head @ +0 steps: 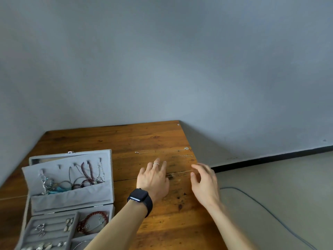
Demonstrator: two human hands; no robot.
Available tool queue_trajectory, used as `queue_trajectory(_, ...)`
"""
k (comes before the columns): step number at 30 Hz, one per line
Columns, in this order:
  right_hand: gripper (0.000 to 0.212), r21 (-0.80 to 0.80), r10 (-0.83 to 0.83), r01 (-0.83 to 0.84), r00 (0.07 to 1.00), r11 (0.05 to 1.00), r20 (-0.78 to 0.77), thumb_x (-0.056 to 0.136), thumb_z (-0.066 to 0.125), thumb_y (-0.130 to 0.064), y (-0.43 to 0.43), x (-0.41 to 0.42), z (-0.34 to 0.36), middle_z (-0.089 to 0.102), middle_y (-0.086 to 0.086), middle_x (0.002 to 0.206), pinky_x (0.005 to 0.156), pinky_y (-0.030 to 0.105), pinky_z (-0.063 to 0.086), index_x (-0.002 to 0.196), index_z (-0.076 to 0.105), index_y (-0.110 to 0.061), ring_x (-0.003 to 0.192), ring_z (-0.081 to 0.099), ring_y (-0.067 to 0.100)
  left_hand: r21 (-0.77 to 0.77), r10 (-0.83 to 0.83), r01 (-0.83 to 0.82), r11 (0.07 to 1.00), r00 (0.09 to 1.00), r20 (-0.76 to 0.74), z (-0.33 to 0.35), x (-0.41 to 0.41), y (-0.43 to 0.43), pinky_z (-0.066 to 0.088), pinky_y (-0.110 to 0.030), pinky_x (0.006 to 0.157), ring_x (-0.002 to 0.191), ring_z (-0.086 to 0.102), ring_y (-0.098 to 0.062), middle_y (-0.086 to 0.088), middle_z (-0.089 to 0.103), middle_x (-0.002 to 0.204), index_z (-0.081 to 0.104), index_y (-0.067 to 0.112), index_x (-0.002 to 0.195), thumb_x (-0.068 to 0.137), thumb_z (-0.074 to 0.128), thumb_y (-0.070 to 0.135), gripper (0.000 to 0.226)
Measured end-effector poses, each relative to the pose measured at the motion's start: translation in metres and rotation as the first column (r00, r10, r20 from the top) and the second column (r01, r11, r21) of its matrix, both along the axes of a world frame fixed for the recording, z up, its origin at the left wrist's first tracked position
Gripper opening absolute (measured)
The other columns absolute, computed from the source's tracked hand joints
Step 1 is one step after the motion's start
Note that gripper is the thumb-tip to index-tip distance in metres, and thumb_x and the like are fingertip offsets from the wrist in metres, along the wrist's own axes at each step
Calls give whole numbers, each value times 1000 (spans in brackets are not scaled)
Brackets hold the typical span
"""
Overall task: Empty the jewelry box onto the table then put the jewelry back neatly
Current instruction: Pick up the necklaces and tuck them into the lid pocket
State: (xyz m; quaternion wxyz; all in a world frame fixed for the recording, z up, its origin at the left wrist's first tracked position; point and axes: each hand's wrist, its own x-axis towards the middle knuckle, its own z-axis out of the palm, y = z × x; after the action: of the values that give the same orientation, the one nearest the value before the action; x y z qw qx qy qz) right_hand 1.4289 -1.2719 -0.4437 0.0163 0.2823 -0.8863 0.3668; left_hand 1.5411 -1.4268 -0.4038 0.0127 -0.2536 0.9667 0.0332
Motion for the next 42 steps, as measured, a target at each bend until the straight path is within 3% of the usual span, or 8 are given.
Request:
queue_trajectory(5, 30, -19, 73, -77, 982, 997, -177, 89, 70, -20, 50, 82, 15, 60, -8, 134, 101, 24, 39, 119, 71, -23, 123, 55, 13, 15, -43, 45, 999, 993, -110, 16, 67, 27, 16, -45, 122, 153, 9, -25, -2, 22, 164, 22, 33, 154, 97, 37, 43, 59)
queue_trajectory(11, 30, 19, 188, -188, 956, 982, -223, 88, 72, -20, 101, 178, 29, 61, -11, 132, 102, 22, 41, 118, 72, -24, 124, 52, 8, -13, -36, 34, 999, 975, -221, 23, 177, 51, 8, -43, 124, 154, 3, -20, 0, 26, 163, 28, 36, 154, 99, 39, 43, 56)
queue_trajectory(16, 30, -17, 207, -215, 956, 976, -208, 83, 78, -14, 131, 243, 19, 65, -7, 128, 98, 31, 48, 112, 76, -21, 120, 56, 13, 27, 67, -62, 998, 940, -335, 16, 267, 75, 18, -41, 121, 152, 17, -19, 0, 37, 158, 40, 33, 150, 97, 50, 42, 55)
queue_trajectory(22, 31, -45, 259, -271, 948, 961, -183, 80, 80, -9, 136, 295, -3, 67, -3, 123, 99, 38, 48, 109, 77, -17, 115, 57, 18, 66, 151, -136, 989, 863, -483, -3, 347, 89, 40, -40, 110, 137, 44, -20, 0, 53, 142, 59, 25, 134, 90, 68, 23, 45)
queue_trajectory(27, 28, -25, 354, -362, 923, 932, -153, 87, 75, -21, 124, 318, -13, 64, -10, 122, 97, 38, 50, 115, 74, -22, 117, 52, 12, 97, 168, -137, 986, 831, -530, -22, 378, 92, 46, -39, 105, 127, 52, -16, 3, 59, 135, 63, 25, 129, 91, 68, 22, 38)
queue_trajectory(32, 27, 10, 400, -407, 894, 913, -203, 87, 73, -26, 104, 330, -8, 66, -10, 116, 89, 37, 52, 114, 73, -23, 107, 56, 14, 93, 213, -192, 977, 890, -403, -44, 388, 93, 21, -40, 122, 147, 32, -17, 2, 41, 155, 49, 26, 147, 103, 39, 45, 48)
queue_trajectory(34, 28, 28, 405, -408, 891, 912, -204, 88, 72, -27, 97, 334, -6, 67, -10, 113, 85, 36, 52, 116, 72, -23, 102, 57, 15, 48, 211, -210, 977, 893, -398, -53, 390, 95, 20, -40, 123, 148, 29, -14, 3, 39, 156, 47, 26, 148, 104, 30, 47, 51)
queue_trajectory(42, 19, 32, 374, -376, 904, 926, -208, 85, 76, -28, 77, 339, 1, 67, -9, 96, 71, 33, 49, 104, 76, -24, 85, 54, 16, -6, 214, -249, 968, 843, -493, -69, 392, 98, 18, -35, 122, 145, 36, -16, 1, 46, 152, 54, 24, 143, 103, 37, 40, 46)
